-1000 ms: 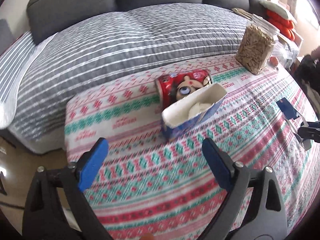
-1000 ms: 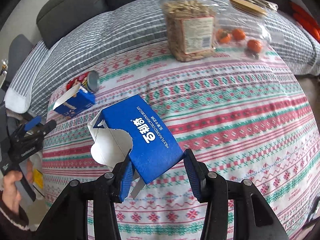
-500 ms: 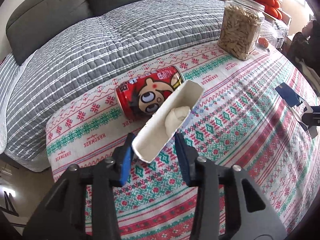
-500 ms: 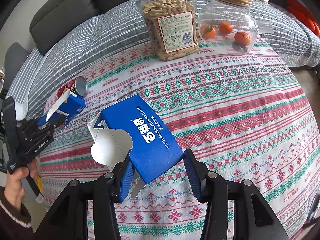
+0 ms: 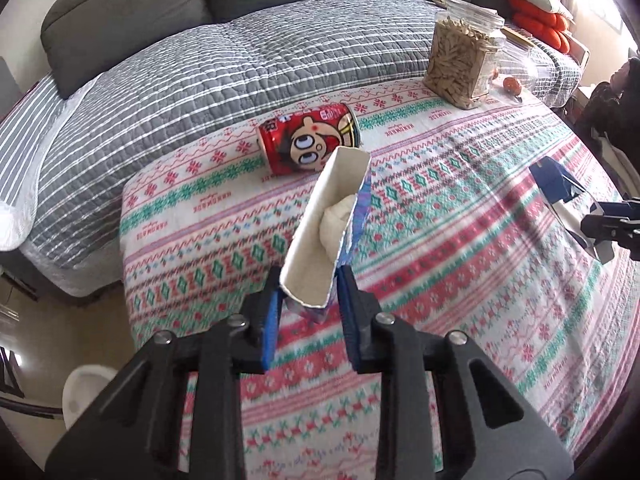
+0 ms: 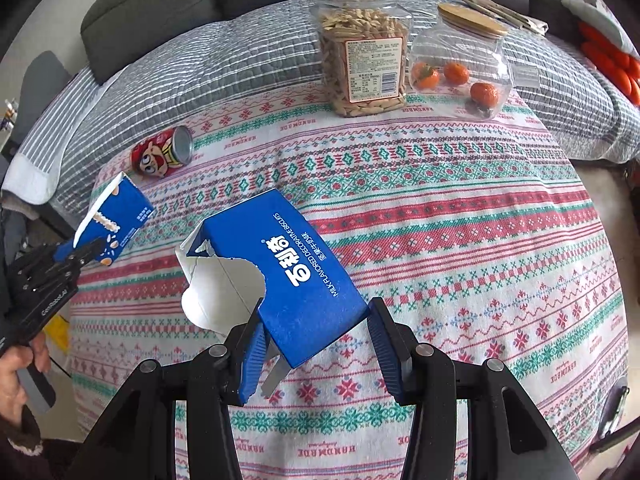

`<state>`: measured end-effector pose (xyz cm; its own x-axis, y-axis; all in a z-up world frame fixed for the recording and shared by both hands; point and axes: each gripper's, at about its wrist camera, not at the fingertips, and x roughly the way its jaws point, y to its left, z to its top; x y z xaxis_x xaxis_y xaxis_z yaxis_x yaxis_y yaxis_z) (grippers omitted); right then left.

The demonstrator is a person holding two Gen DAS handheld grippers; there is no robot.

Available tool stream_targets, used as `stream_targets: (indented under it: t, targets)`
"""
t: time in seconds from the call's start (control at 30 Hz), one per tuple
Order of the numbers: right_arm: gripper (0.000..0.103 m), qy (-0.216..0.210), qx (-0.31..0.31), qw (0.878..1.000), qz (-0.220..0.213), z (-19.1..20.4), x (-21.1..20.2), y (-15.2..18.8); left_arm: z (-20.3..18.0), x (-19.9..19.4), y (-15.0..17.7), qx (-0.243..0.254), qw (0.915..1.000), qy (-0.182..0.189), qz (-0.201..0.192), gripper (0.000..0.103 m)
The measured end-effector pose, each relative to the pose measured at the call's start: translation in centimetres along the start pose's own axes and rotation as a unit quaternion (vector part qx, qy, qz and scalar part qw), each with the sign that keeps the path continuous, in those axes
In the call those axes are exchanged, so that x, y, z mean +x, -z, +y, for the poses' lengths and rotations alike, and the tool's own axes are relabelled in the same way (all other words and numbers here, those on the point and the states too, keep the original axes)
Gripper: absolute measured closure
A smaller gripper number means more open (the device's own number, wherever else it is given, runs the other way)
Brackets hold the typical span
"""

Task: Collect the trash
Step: 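Grasp the blue-white snack box with the left gripper and lift it, then drop the snack box into the bin with the left gripper while the right gripper carries the tissue box over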

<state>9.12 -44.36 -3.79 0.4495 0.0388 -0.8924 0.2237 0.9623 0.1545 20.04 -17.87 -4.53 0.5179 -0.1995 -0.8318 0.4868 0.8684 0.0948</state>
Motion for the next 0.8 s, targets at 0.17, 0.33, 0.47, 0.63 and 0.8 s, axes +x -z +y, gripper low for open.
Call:
stream_targets:
  t: [0.17, 0.33, 0.47, 0.63, 0.8]
  targets:
    - [0.054, -0.003, -0.016, 1.000, -0.008, 1.4, -1.0, 1.2, 0.5, -2.3, 2.4, -0.013, 0.9999, 0.001, -0.002, 0.074]
    - [0.054, -0.011, -0.037, 0.999, -0.009, 3.3, -1.5, 2.4, 1.5, -4.2, 4.6, -0.028, 0.9996, -0.003, -0.003, 0.074]
    - [0.054, -0.014, -0.052, 0.999, -0.006, 4.9, -1.3, 3.4, 2.9, -4.9, 6.5, -0.075, 0.9957, 0.055, 0.003, 0.074]
    - [0.054, -0.005, -0.067, 0.998, 0.005, 5.8, -0.6, 4.1, 4.1, -3.7, 8.7, -0.121, 0.9834, 0.119, 0.064, 0.073]
    - [0.054, 0.002, -0.079, 0.997, 0.015, 6.6, 0.3, 4.7, 4.1, -3.1, 9.6, -0.100, 0.9895, 0.066, 0.082, 0.048]
